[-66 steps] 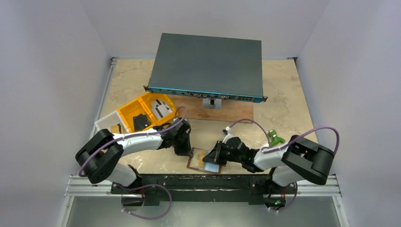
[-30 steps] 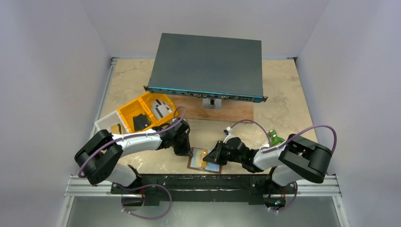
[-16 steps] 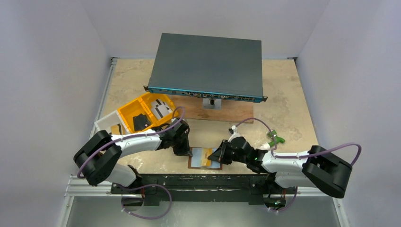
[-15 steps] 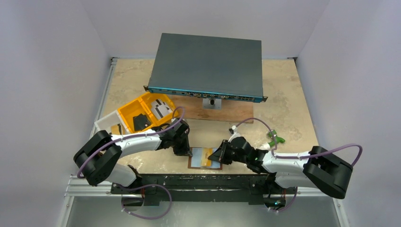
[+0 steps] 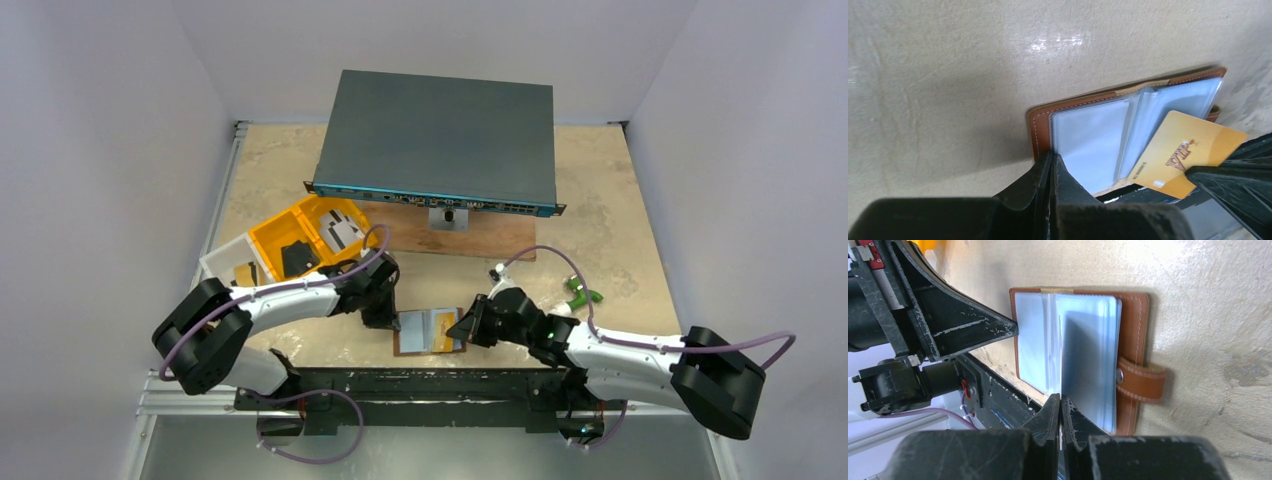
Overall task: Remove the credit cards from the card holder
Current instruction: Remove the credit card from the card holder.
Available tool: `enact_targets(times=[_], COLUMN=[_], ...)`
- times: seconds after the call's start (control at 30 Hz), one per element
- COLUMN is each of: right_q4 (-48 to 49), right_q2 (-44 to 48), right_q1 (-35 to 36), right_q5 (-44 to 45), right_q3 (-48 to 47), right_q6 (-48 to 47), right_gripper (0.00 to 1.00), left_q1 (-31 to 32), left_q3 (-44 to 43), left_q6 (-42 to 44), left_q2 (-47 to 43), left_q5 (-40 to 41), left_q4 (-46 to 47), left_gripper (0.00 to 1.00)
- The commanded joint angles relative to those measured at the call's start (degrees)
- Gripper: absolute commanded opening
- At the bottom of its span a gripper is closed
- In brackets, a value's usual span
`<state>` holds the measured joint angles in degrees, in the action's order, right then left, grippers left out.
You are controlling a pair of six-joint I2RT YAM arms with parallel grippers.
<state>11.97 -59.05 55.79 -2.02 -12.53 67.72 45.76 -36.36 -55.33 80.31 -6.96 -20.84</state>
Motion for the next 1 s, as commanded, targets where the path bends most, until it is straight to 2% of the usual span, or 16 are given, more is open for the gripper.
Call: enact_targets(times=[0.0,0.03,0.17,0.27,0.4,0.6,0.73,0.97], right_q4=[-3.75,-3.92,-4.19,-3.31,0.43,9.32,17.31,24.63], right_q2=[2.25,2.71,3.56,3.43,1.89,0.57,-0.69,-1.65], right_q1=[-0.44,-0.42,-0.54,-0.73,-1.78,-4.75,-5.72,-5.87], right_q5=[1.95,1.94,1.94,1.74,-1.86,-10.38,-16.04,-20.91], right_q3=[-3.15,-3.5,-5.26,-6.93,-9.08,-9.16,-8.77,-8.72], right_q6=[-2.16,-2.2,-2.51,-3.05,-4.21,-3.88,-3.03,-2.12], right_gripper=[0.0,0.0,0.0,0.0,0.0,0.0,0.0,0.0], left_q1=[-0.52,-0.51,-0.58,-1.46,-6.8,-11.01,-13.3,-14.07], left_q3=[-3.52,-4.11,-6.08,-6.04,-3.82,-2.31,-0.13,1.49], left_q6=[4.92,5.28,6.85,9.0,12.49,15.62,13.9,11.99], left_q2=[-1.89,-3.12,-7.51,-11.65,-17.13,-24.12,-26.18,-25.8], left_q5=[2.82,2.36,1.56,0.09,-10.59,-22.56,-29.86,-35.09], left_q4=[-5.73,-5.83,-7.7,-8.19,-5.73,-3.59,0.68,5.3], left_gripper=[0.0,0.0,0.28,0.45,0.58,0.62,0.62,0.62])
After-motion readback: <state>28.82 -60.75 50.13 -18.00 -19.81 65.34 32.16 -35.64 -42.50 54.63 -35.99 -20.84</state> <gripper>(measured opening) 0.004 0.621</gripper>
